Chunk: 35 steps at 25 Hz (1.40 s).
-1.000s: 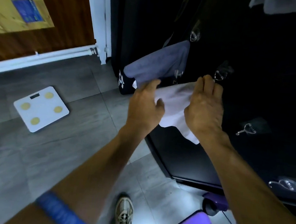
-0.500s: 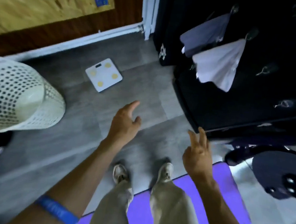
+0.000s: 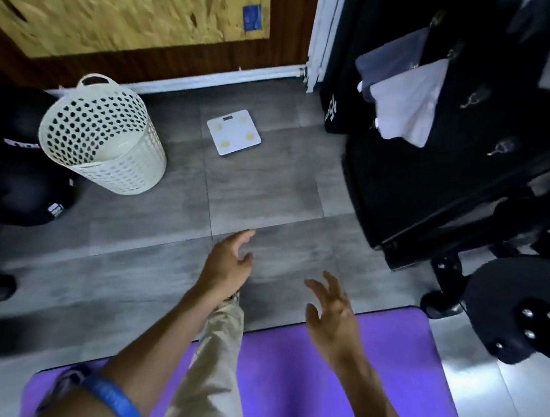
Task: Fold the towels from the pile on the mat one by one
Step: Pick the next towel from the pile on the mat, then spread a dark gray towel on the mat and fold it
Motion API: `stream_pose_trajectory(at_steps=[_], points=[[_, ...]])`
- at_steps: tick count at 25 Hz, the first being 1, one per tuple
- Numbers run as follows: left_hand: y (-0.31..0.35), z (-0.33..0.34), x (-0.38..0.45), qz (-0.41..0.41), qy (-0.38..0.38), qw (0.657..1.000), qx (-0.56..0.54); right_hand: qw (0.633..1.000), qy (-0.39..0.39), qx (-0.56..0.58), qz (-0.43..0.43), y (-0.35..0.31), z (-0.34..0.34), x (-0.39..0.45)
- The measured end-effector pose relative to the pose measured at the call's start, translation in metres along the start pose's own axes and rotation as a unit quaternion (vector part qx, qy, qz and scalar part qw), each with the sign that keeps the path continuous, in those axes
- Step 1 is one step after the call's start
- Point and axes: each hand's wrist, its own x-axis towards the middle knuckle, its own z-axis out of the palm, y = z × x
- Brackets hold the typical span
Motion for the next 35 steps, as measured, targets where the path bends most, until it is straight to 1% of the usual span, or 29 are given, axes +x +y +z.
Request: stream_pose_trajectory(at_steps=[2,4,7,10,13,15,19,22,23,24,25,26,28,31,33,35], points=[[0.001,0.026,-0.059,-0.012,0.036,0.999,-0.016,0.999,0.011,0.025,-0.030,0.024,0.002,-0.061],[0.009,0.052,-0.134,-0.008,0.066,0.997,-0.038,0.998,-0.001,0.033,-0.049,0.050,0.001,-0.136],[0.018,0.082,-0.234,0.003,0.068,0.997,-0.043,0.997,-0.002,0.056,-0.045,0.079,0.002,-0.232],[0.013,0.086,-0.313,0.004,0.075,0.996,-0.053,0.996,-0.037,0.070,-0.027,0.091,0.007,-0.305],[-0.012,0.073,-0.374,-0.011,0.094,0.994,-0.052,0.996,-0.044,0.081,-0.013,0.084,0.022,-0.363],[-0.042,0.057,-0.413,-0.034,0.113,0.992,-0.054,0.995,-0.053,0.080,-0.016,0.074,0.042,-0.400],[-0.129,0.013,-0.492,-0.055,0.114,0.991,-0.044,0.995,-0.064,0.059,-0.046,0.047,0.105,-0.462],[-0.200,-0.035,-0.562,-0.079,0.140,0.987,-0.018,0.994,-0.079,0.043,-0.060,0.013,0.167,-0.506],[-0.228,-0.053,-0.588,-0.081,0.147,0.986,-0.006,0.994,-0.079,0.038,-0.069,-0.009,0.192,-0.525],[-0.255,-0.074,-0.623,-0.083,0.146,0.986,0.020,0.993,-0.089,0.038,-0.072,-0.034,0.219,-0.550],[-0.262,-0.076,-0.630,-0.071,0.140,0.987,0.038,0.993,-0.088,0.046,-0.066,-0.037,0.225,-0.555],[-0.276,-0.085,-0.645,-0.076,0.134,0.987,0.044,0.992,-0.097,0.047,-0.066,-0.048,0.241,-0.569],[-0.325,-0.113,-0.697,-0.099,0.132,0.986,0.033,0.988,-0.125,0.038,-0.079,-0.083,0.287,-0.612],[-0.378,-0.133,-0.739,-0.125,0.127,0.984,-0.013,0.984,-0.162,0.035,-0.070,-0.111,0.331,-0.658],[-0.399,-0.139,-0.748,-0.145,0.119,0.982,-0.031,0.980,-0.180,0.024,-0.075,-0.121,0.351,-0.669],[-0.417,-0.143,-0.741,-0.168,0.122,0.977,-0.044,0.983,-0.171,0.022,-0.071,-0.122,0.371,-0.666]])
